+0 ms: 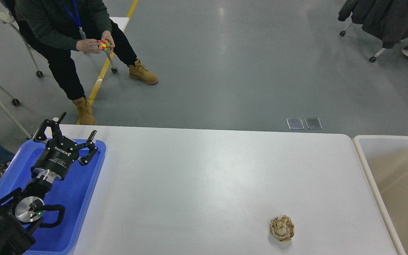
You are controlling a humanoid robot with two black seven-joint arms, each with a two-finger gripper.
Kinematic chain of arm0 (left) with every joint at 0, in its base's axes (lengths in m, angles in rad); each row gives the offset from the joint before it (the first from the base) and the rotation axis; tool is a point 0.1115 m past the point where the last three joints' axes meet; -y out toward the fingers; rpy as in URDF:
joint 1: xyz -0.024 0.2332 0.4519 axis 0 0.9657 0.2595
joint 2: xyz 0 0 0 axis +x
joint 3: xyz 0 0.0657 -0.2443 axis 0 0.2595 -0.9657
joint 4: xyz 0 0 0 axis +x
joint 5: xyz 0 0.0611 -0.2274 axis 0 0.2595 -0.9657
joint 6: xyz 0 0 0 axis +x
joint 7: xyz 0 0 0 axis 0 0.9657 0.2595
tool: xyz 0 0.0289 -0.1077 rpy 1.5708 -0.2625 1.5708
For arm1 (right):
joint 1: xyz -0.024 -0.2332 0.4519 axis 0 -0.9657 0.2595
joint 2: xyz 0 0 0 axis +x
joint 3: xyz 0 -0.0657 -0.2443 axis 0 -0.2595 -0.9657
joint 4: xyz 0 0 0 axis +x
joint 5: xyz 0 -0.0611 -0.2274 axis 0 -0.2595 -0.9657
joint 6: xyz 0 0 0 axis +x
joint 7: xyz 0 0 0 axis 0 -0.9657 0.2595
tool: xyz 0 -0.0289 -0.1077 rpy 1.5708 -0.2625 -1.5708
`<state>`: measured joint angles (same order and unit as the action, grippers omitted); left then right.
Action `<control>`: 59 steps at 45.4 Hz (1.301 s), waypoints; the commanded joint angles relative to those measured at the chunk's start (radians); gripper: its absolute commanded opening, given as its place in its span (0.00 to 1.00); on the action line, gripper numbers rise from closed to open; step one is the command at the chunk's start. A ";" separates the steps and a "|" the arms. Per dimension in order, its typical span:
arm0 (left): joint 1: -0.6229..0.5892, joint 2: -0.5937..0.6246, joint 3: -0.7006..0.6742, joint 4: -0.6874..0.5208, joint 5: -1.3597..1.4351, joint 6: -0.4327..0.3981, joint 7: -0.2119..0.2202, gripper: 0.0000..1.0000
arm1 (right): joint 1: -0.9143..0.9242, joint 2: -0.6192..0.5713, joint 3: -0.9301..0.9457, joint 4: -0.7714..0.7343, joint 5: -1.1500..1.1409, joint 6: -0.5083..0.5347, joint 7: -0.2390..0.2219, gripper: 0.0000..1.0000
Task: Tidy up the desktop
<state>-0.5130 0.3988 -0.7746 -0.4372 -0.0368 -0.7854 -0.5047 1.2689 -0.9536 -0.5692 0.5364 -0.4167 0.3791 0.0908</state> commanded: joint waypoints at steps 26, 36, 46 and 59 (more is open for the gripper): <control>-0.001 0.000 -0.002 0.000 0.000 0.000 0.000 0.99 | 0.529 0.398 -0.373 0.155 0.004 0.129 -0.002 1.00; 0.001 0.000 -0.002 0.000 0.000 0.000 0.000 0.99 | 0.592 0.464 -0.422 0.243 0.006 0.161 -0.003 1.00; 0.001 0.000 -0.002 0.000 0.000 0.000 0.000 0.99 | 0.659 0.493 -0.478 0.349 0.013 0.193 -0.005 1.00; 0.001 0.000 -0.002 0.000 0.000 0.000 0.000 0.99 | 0.747 0.500 -0.512 0.514 0.013 0.251 -0.005 1.00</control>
<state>-0.5123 0.3988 -0.7761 -0.4371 -0.0368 -0.7854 -0.5047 1.9388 -0.4697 -1.0449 0.9138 -0.4051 0.5809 0.0863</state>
